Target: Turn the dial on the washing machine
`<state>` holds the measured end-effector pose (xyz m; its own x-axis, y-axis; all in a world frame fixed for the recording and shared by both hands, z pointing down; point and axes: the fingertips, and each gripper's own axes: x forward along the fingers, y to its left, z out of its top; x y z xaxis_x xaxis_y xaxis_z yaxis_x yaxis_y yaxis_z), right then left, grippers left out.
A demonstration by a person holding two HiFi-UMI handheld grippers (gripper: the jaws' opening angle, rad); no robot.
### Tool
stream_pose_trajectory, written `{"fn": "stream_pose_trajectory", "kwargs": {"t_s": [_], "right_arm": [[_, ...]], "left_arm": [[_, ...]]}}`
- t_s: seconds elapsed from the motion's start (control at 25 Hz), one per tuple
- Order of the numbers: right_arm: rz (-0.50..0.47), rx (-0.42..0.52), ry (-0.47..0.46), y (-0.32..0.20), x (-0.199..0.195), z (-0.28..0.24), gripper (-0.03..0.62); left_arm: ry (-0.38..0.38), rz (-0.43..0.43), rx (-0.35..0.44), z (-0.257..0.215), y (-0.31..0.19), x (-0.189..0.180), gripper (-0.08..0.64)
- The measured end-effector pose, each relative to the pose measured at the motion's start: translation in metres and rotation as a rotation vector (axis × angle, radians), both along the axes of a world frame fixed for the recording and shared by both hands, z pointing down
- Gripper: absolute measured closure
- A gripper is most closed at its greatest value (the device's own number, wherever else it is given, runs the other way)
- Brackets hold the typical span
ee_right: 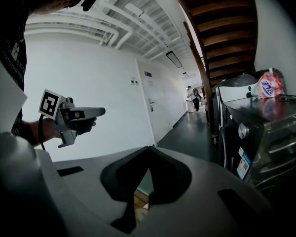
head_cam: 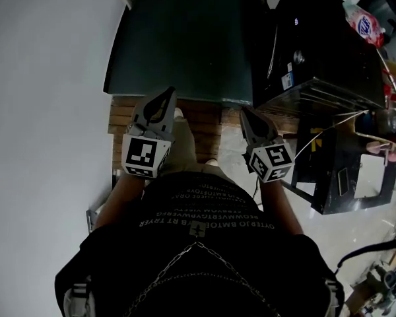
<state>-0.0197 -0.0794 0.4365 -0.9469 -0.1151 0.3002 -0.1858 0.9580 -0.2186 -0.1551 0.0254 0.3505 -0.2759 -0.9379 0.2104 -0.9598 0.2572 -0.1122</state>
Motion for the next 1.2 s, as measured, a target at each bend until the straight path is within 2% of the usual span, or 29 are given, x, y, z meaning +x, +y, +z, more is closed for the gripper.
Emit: {"fn": "stream_pose_trajectory", "kwargs": {"t_s": [0.24, 0.52, 0.72, 0.84, 1.0, 1.2], "right_arm": [[0.113, -0.021, 0.054, -0.053, -0.027, 0.020, 0.595], [0.241, -0.034, 0.107, -0.116, -0.104, 0.021, 0.595], [0.375, -0.006, 0.132, -0.155, -0.167, -0.014, 0.595], [0.453, 0.006, 0.113, -0.173, -0.202, -0.046, 0.595], [0.538, 0.007, 0.071, -0.188, -0.222, -0.089, 0.595], [0.677, 0.027, 0.114, -0.188, -0.194, -0.112, 0.595]], "left_arm": [[0.012, 0.100, -0.008, 0.016, -0.071, -0.049, 0.554], [0.001, 0.217, 0.028, 0.013, -0.160, -0.151, 0.554], [0.027, 0.354, 0.038, -0.005, -0.211, -0.216, 0.554], [0.031, 0.444, 0.038, -0.023, -0.234, -0.245, 0.554], [0.027, 0.549, 0.039, -0.044, -0.259, -0.266, 0.554], [0.047, 0.699, 0.028, -0.054, -0.281, -0.246, 0.554]]}}
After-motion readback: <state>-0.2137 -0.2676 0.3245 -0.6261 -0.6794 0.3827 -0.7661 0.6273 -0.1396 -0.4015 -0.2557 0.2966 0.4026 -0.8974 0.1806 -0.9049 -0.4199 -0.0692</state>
